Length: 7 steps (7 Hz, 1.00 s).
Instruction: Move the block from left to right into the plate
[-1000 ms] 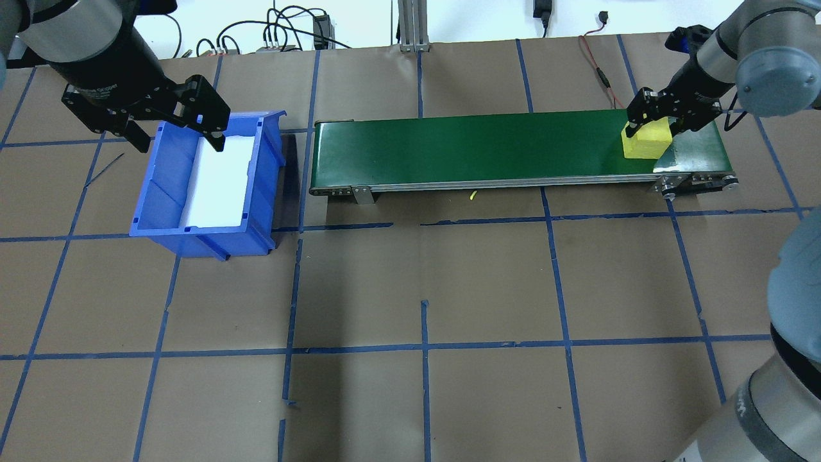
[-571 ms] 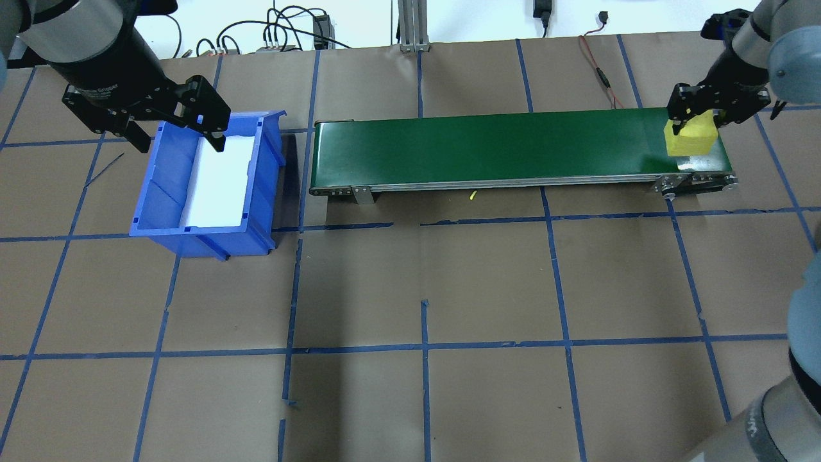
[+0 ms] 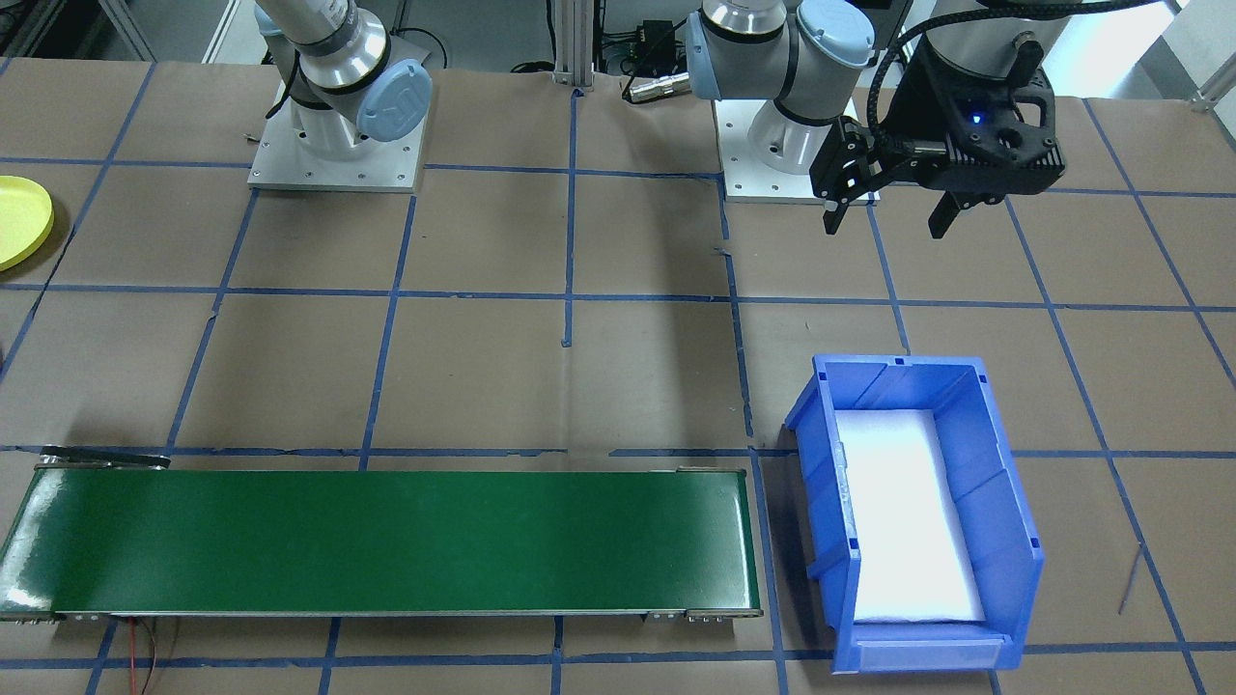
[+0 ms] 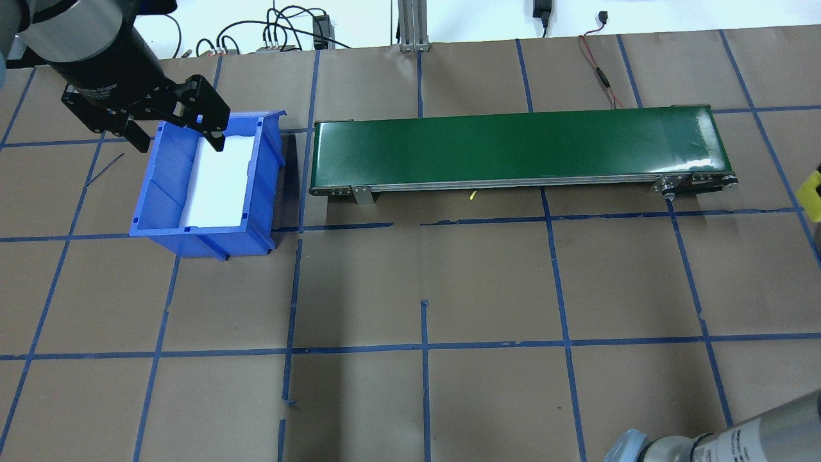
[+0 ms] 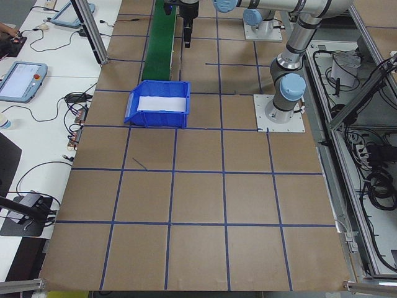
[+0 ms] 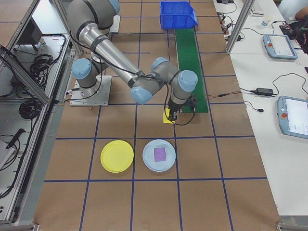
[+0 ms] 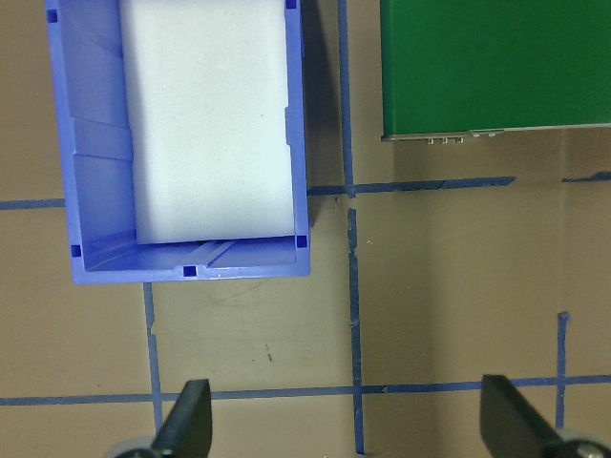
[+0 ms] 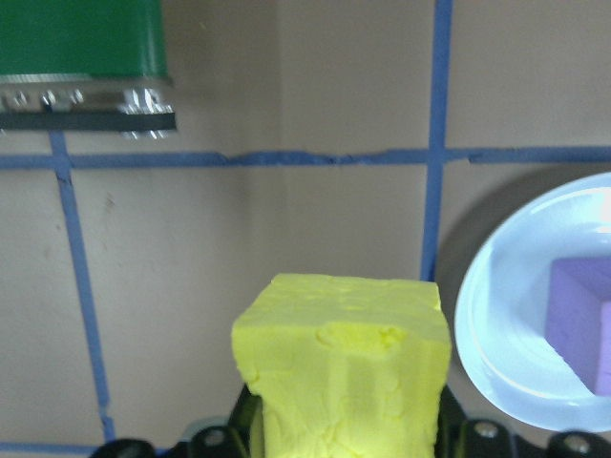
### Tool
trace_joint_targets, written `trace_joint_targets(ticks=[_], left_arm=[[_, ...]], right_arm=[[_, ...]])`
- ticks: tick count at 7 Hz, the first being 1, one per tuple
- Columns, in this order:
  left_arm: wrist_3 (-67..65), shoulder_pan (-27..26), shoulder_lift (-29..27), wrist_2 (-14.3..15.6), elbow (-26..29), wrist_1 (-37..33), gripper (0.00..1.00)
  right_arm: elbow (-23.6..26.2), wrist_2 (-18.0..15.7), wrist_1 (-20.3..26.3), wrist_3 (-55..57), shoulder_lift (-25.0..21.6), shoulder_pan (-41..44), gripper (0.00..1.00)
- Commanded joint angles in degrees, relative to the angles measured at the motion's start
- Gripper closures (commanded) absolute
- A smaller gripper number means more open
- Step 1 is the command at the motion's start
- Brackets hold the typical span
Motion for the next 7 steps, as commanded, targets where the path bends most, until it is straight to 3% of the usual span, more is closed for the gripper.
trace_joint_targets(ticks=[1, 2, 3, 5, 6, 7], left_arm=[[0.0, 0.1, 0.0, 0.0, 0.0, 0.0, 0.00], [0.0, 0.1, 0.1, 0.0, -0.1, 0.0, 0.00], [0.0, 0.1, 0.1, 0.0, 0.0, 0.0, 0.00], [0.0, 0.1, 0.1, 0.0, 0.0, 0.0, 0.00], [0.0, 0.1, 0.1, 0.0, -0.1, 0.0, 0.00], [0.0, 0.1, 0.1, 0.0, -0.1, 0.0, 0.00]], right_arm=[[4.4, -1.7, 0.0, -18.6, -1.0, -15.1, 0.56], [6.7, -1.5, -0.3, -25.8, -0.9, -22.1, 0.56], [8.2, -1.6, -4.1, -29.6, -0.6, -26.8, 0.54], [10.5, -4.6, -8.3, -33.1, 1.1, -29.4, 0.49], [11.2, -4.8, -11.7, -33.2, 1.3, -29.9, 0.21], [11.2, -5.0, -11.8, -32.8, 1.3, -30.0, 0.01]])
